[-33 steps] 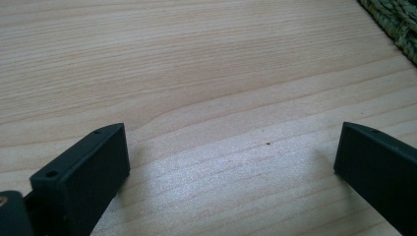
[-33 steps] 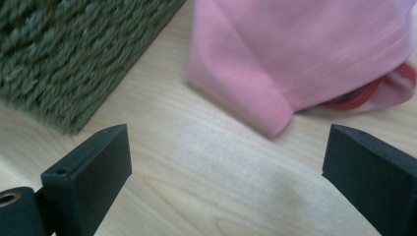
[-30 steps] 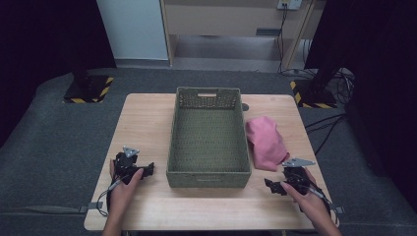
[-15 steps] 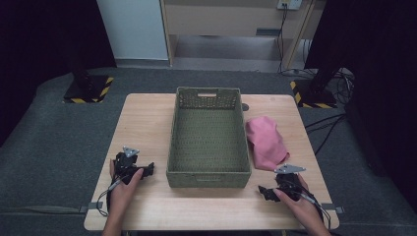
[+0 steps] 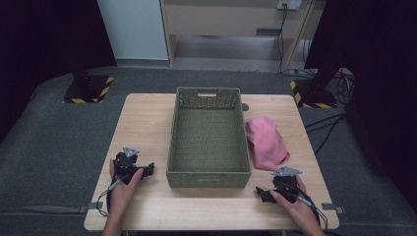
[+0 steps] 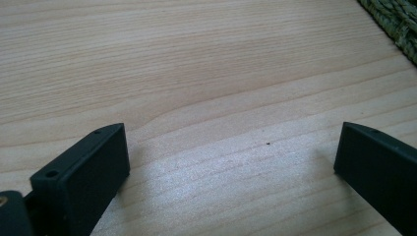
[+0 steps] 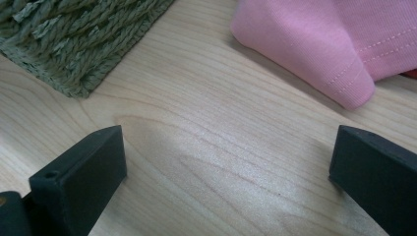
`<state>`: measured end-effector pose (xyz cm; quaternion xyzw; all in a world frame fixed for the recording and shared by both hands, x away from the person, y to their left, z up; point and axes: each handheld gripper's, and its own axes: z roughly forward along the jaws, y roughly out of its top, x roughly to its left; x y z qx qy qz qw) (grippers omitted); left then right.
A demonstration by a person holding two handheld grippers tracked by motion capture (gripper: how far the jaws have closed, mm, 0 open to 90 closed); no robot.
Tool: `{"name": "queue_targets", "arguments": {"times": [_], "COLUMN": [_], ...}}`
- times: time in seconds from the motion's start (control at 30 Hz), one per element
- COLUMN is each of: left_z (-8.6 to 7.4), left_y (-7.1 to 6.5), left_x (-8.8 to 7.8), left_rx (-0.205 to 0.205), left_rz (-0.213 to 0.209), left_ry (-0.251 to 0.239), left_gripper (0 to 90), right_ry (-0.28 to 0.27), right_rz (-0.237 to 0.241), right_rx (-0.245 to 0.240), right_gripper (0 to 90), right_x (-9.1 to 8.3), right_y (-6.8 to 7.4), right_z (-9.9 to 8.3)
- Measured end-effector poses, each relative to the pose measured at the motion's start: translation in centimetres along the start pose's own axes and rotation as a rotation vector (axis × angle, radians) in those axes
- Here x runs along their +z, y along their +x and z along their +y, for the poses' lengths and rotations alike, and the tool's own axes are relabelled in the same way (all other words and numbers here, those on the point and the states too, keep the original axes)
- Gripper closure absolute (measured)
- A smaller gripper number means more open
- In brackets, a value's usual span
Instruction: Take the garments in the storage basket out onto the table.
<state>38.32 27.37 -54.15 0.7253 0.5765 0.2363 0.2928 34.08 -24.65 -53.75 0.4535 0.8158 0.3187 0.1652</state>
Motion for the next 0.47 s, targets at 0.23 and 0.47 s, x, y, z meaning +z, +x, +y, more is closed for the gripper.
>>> {"name": "queue_targets", "arguments": {"times": [0.23, 0.47], "left_z": [0.0, -0.01], "left_y": [0.0, 0.0], "left_x": [0.0, 0.0], "left_rx": [0.0, 0.0], "left_rz": [0.0, 0.0], "left_ry": [0.0, 0.0], "left_gripper": [0.0, 0.0], "right_ry": [-0.049, -0.049], "right_rz": [-0.01, -0.014], "right_rx": [-0.009, -0.004], "right_gripper": [0.3, 0.4], "right_x": [0.08, 0.08], "right_y": [0.07, 0.15], "right_z": [-0.55, -0.59]}}
